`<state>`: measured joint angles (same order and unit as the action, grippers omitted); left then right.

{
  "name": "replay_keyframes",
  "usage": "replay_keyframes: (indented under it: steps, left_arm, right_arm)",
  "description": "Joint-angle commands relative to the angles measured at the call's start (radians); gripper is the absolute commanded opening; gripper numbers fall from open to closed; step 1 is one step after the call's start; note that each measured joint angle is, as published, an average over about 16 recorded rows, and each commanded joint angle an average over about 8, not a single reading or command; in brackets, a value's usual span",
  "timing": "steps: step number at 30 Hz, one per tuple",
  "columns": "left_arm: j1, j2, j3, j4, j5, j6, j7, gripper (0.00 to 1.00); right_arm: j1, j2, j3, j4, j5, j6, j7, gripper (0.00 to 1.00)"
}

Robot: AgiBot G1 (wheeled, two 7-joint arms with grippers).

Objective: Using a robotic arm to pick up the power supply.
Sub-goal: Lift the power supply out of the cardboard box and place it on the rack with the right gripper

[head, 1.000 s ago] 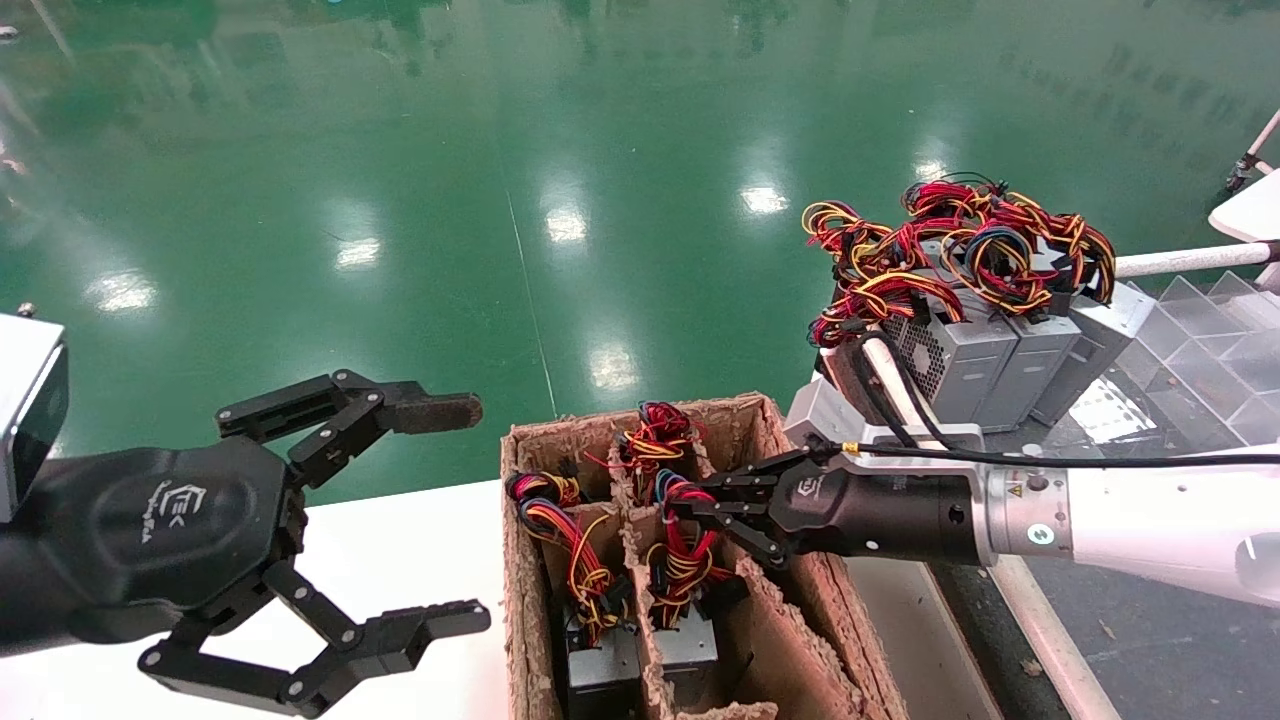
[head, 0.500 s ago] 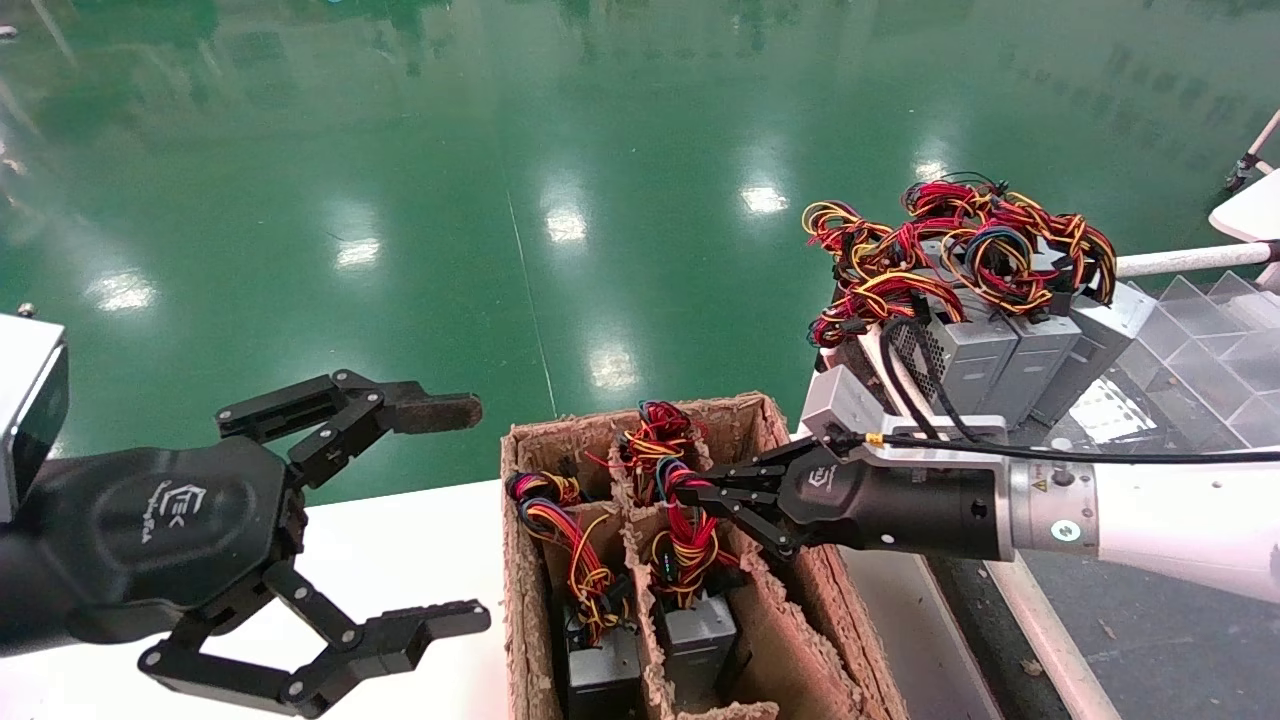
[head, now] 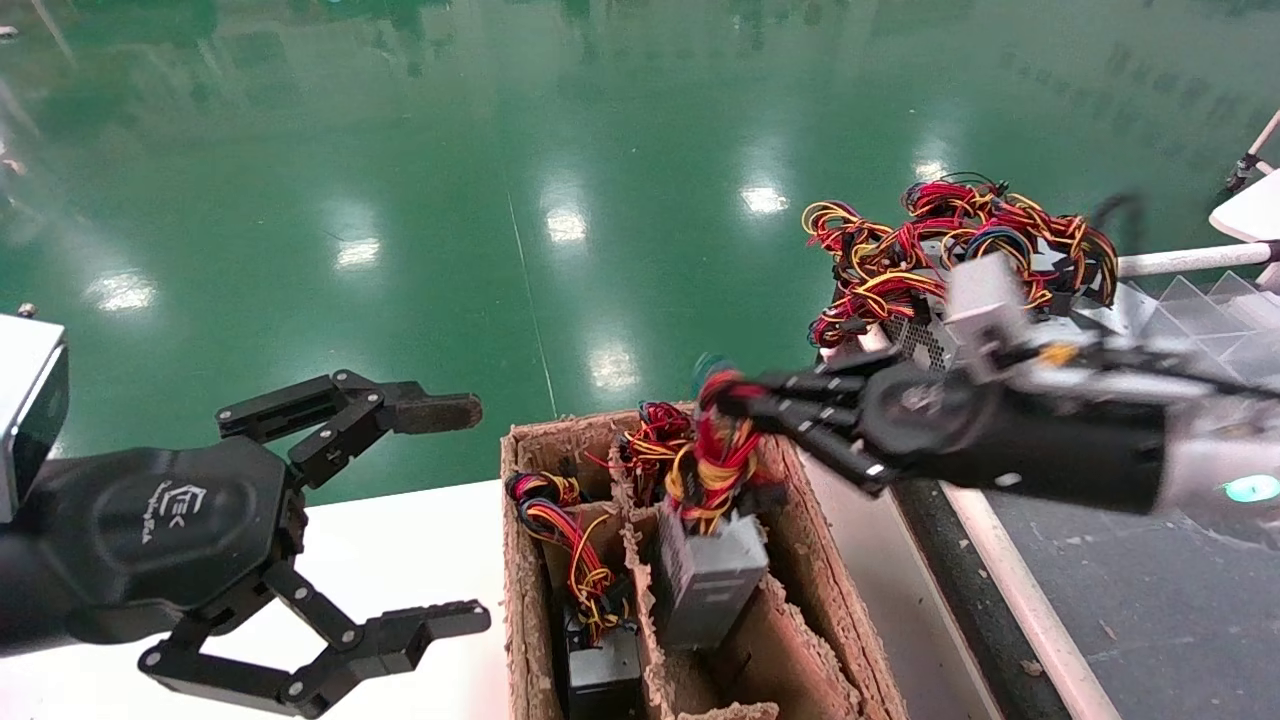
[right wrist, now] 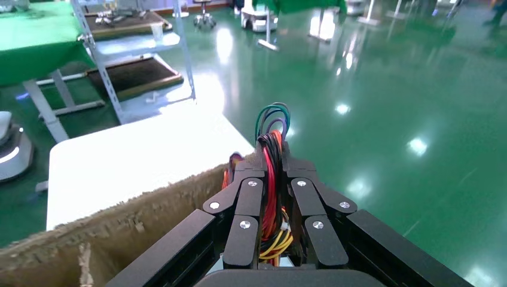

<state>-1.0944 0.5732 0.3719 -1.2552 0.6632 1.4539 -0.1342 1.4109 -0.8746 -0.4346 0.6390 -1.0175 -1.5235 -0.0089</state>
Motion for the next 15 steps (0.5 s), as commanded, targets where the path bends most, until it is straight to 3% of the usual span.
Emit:
replay_keyframes:
  steps: [1,15]
  left_arm:
    - [0.000,0.000,0.000,0.000,0.000,0.000,0.000,1.00]
    - [0.000,0.000,0.000,0.000,0.000,0.000,0.000,1.00]
  right_arm:
    - [-0.002,0.033,0.019,0.040,0.029,-0.011,0.023,0.00]
    - [-0.078,0.309,0.182,0.189,0.188,0.068,0.072,0.00]
